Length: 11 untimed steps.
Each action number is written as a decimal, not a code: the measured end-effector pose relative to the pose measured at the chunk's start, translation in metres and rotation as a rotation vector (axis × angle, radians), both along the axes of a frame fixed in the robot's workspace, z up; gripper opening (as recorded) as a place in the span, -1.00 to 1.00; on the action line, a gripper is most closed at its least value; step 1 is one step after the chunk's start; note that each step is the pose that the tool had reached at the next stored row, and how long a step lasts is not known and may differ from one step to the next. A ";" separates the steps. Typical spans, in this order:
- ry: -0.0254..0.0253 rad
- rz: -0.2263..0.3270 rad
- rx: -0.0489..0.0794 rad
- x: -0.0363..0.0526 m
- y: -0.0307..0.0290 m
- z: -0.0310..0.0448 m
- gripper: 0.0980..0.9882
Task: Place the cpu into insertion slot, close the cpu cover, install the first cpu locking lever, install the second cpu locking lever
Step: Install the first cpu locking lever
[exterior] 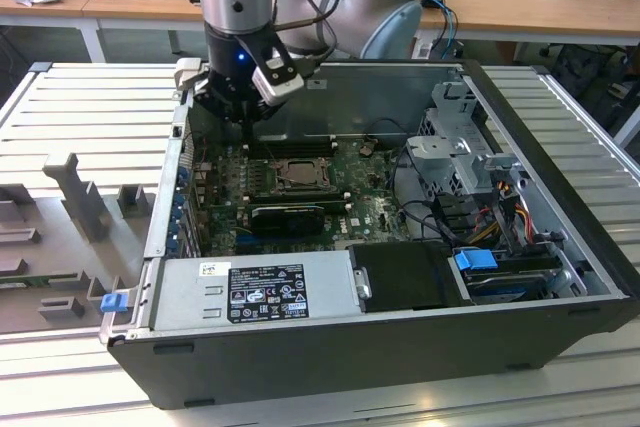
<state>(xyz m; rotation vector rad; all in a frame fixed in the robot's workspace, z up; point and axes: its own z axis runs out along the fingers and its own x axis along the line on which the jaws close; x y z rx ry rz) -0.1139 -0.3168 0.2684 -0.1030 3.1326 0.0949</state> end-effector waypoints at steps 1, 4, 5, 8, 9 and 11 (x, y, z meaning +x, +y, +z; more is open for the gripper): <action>0.0001 0.000 0.000 -0.0004 0.0014 -0.0016 -0.98; -0.0001 0.000 0.003 -0.0004 0.0061 -0.0044 -0.98; -0.0001 0.000 0.006 -0.0004 0.0097 -0.0059 -0.98; 0.0000 0.000 0.007 0.0011 0.0162 -0.0073 -0.98; 0.0000 0.000 0.007 0.0021 0.0170 -0.0076 -0.98; 0.0000 0.000 0.008 0.0088 0.0194 -0.0087 -0.98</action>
